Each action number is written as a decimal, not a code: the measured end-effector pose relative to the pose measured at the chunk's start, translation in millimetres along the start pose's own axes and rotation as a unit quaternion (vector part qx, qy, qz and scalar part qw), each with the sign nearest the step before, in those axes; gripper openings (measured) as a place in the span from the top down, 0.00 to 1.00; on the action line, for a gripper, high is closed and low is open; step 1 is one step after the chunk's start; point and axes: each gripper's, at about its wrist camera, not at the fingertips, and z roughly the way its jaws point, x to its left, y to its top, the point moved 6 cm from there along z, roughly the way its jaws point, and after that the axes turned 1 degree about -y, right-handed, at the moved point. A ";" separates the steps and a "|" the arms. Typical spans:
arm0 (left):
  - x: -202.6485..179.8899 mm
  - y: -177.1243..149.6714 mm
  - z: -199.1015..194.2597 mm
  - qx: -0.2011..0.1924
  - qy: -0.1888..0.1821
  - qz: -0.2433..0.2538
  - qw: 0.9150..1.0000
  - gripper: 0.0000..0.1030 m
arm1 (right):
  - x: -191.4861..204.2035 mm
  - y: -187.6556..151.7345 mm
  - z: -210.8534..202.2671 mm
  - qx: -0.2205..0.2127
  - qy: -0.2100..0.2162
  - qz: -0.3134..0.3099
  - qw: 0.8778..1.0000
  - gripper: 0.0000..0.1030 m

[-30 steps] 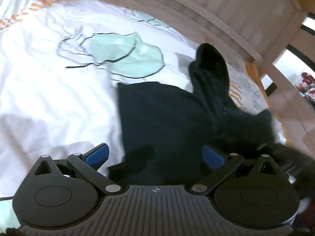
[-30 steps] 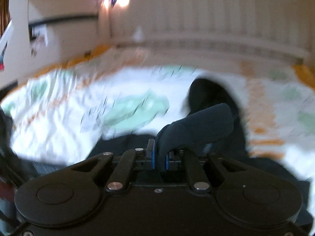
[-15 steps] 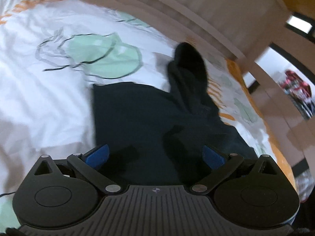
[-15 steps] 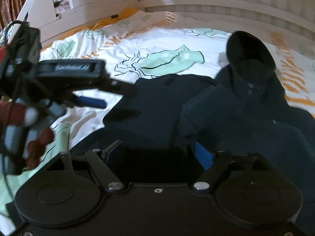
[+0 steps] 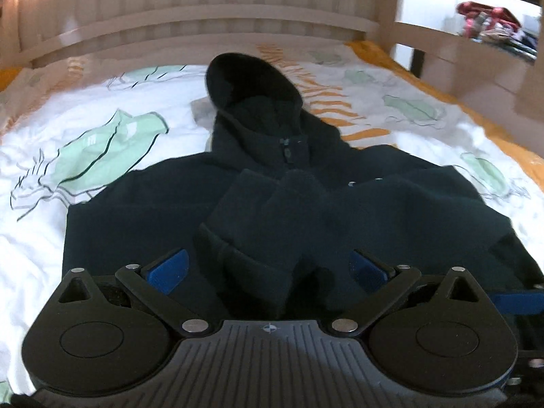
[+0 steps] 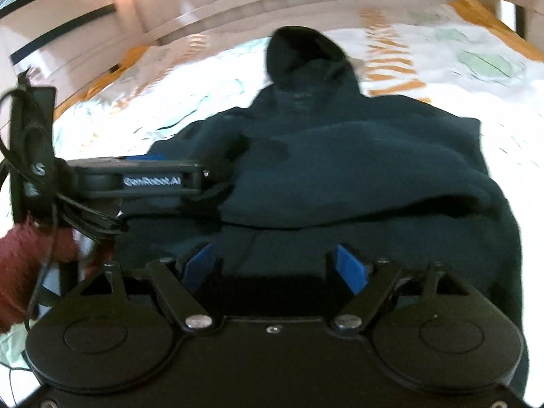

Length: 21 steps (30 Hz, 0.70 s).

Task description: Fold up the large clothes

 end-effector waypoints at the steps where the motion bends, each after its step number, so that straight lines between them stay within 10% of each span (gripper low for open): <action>1: 8.3 0.2 -0.2 -0.004 0.010 -0.017 1.000 0.01 | -4.4 0.4 -1.7 -0.001 -0.004 0.003 1.000 0.21; 11: 108.6 -20.1 -5.4 0.002 0.000 -0.200 0.980 0.01 | -65.8 4.4 -12.8 -0.025 -0.056 0.052 0.997 0.21; 21: 100.9 -14.9 5.1 0.007 -0.017 -0.174 0.985 0.01 | -120.9 1.0 -16.2 -0.029 -0.157 0.043 0.986 0.20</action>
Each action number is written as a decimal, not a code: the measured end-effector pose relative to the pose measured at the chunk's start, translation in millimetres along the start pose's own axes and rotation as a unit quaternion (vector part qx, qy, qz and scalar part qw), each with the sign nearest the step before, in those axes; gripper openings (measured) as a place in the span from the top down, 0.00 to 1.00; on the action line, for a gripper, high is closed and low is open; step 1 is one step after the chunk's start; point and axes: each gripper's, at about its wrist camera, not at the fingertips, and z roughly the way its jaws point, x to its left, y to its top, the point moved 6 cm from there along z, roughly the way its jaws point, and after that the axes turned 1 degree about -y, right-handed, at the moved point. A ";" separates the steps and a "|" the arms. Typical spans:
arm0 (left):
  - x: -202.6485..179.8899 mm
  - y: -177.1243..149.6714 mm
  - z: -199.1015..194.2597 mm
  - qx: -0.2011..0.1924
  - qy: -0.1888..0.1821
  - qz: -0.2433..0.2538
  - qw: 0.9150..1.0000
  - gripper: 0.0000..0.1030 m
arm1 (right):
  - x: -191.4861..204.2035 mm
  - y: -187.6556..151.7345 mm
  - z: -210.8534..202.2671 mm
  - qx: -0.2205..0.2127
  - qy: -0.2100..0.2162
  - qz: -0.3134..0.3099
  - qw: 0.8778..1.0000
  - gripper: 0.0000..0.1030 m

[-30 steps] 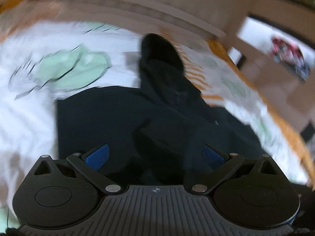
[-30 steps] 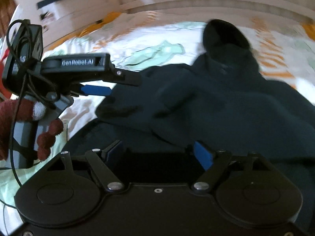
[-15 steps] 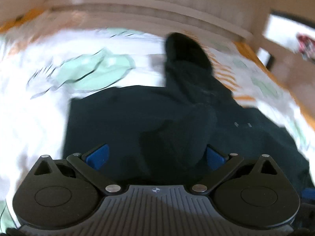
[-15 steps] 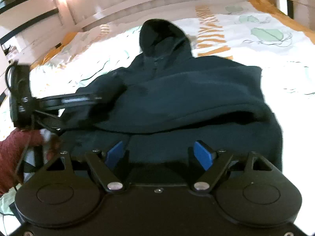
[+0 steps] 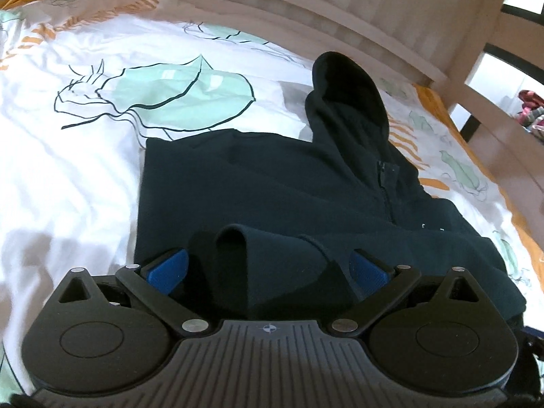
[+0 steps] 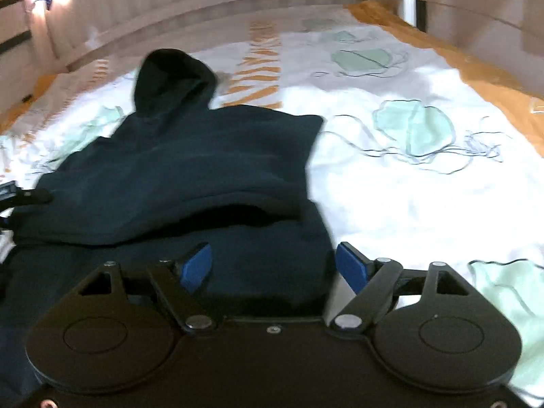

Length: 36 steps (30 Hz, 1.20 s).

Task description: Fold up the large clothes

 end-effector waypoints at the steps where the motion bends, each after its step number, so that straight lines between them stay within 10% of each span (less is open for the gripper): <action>1: -0.3 0.2 0.5 0.001 -0.001 0.000 1.000 0.01 | -2.3 2.6 3.9 -0.002 -0.008 -0.002 1.000 0.20; 14: 1.9 -0.3 6.0 0.009 -0.001 0.038 0.999 0.01 | -52.2 2.5 25.1 -0.007 -0.074 0.045 0.996 0.18; 36: 18.0 -12.9 7.2 -0.002 -0.003 0.074 0.997 0.00 | -25.4 45.1 -2.0 -0.044 0.057 0.035 0.997 0.12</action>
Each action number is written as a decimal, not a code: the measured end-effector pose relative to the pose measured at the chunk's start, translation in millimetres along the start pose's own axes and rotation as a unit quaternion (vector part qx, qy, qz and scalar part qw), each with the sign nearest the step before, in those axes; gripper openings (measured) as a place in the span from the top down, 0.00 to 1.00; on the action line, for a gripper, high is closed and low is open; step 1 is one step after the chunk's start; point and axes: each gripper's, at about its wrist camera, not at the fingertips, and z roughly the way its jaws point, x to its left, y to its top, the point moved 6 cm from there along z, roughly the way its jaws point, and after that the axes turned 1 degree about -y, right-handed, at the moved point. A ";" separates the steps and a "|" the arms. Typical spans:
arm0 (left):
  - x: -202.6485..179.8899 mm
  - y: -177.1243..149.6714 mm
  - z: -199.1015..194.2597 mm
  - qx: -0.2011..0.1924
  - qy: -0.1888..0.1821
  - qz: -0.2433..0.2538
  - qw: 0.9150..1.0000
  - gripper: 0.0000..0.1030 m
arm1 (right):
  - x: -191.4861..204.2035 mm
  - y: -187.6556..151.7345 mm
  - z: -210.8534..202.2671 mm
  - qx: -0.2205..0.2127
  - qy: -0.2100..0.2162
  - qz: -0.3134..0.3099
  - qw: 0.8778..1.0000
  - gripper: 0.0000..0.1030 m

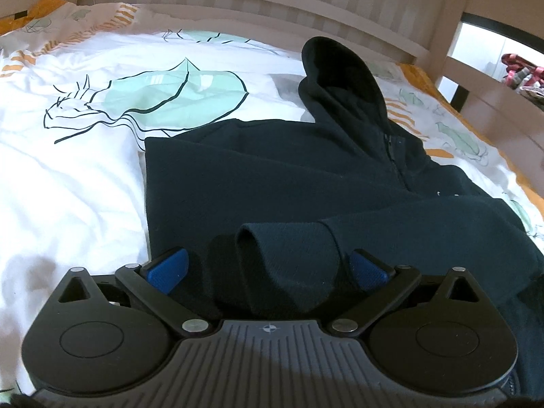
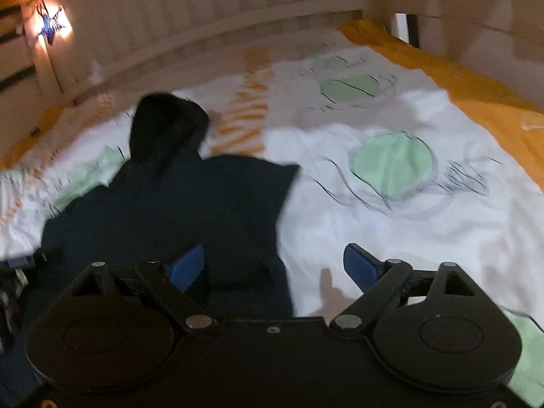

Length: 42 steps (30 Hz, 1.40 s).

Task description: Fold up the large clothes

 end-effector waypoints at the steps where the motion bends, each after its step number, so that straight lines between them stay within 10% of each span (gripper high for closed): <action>1: 0.0 0.0 0.2 0.000 0.000 0.001 1.000 0.00 | 3.3 5.2 9.5 -0.002 0.000 -0.005 1.000 0.12; 16: 0.3 1.9 -1.5 0.003 -0.003 0.005 1.000 0.00 | -36.8 19.7 106.7 0.047 -0.089 -0.044 0.994 0.15; 25: 7.2 2.6 -21.4 0.010 0.012 0.030 0.999 0.00 | -21.9 19.6 65.4 0.029 -0.036 -0.011 0.999 0.15; 33: 33.0 -4.2 -25.2 0.031 0.027 -0.027 0.999 0.00 | -21.8 -28.4 52.5 0.051 -0.073 -0.073 0.993 0.13; 42: 24.0 45.1 -69.5 -0.048 0.031 -0.038 0.998 0.00 | 27.3 17.4 24.6 -0.011 -0.034 -0.123 0.992 0.01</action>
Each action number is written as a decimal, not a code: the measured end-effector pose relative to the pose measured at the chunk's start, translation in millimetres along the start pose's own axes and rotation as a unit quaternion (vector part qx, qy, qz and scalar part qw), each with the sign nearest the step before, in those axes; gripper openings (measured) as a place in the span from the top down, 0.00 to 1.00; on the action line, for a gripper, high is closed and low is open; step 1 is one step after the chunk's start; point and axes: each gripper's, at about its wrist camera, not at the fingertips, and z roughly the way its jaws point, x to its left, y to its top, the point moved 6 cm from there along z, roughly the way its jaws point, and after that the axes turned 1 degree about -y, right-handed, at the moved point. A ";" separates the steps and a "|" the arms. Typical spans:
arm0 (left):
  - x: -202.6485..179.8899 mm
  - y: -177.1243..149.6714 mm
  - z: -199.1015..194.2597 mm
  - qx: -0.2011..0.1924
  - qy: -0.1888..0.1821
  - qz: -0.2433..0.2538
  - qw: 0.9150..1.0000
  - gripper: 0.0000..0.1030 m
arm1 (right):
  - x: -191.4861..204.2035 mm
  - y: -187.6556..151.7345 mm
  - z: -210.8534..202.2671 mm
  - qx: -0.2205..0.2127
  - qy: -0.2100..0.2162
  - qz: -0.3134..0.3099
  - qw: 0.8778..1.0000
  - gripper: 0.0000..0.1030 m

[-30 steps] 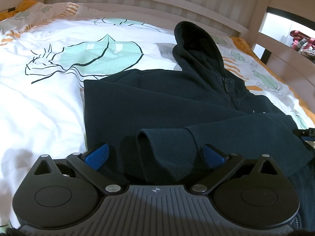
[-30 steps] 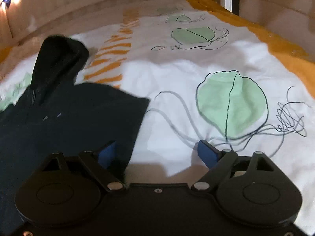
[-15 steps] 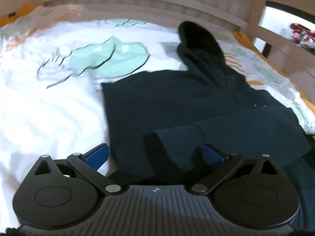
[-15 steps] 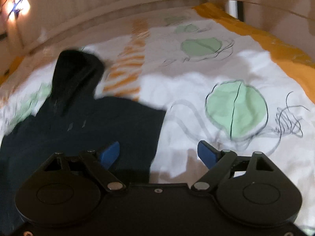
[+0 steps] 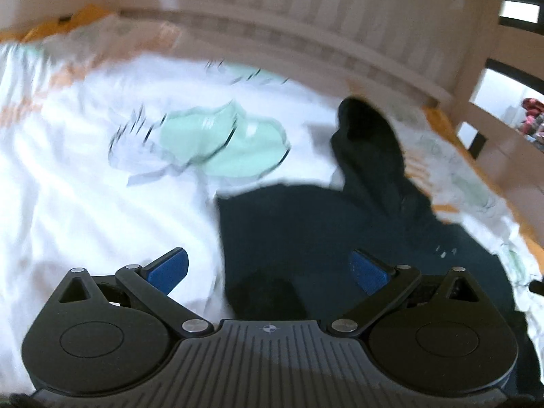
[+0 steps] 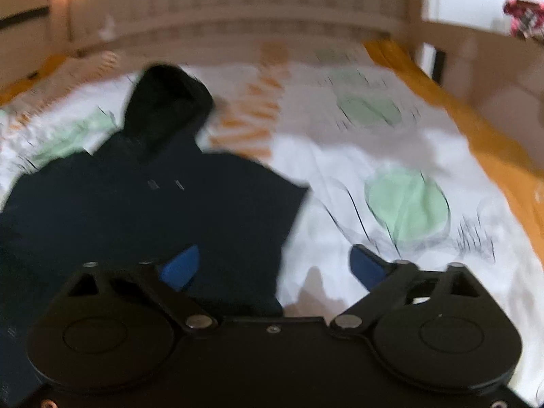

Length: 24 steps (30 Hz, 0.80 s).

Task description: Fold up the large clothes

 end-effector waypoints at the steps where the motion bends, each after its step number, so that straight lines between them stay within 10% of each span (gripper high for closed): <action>1: -5.5 8.0 -0.5 -0.005 -0.004 0.009 1.000 0.00 | 4.8 8.2 0.2 -0.007 0.009 -0.002 1.000 0.01; 15: -66.9 78.6 85.1 -0.009 0.028 0.051 0.998 0.01 | 61.8 90.5 89.9 -0.035 0.041 -0.024 0.998 0.03; 24: -89.4 93.8 166.8 0.032 0.037 0.068 0.996 0.16 | 80.8 114.2 180.2 -0.002 0.050 -0.006 0.999 0.29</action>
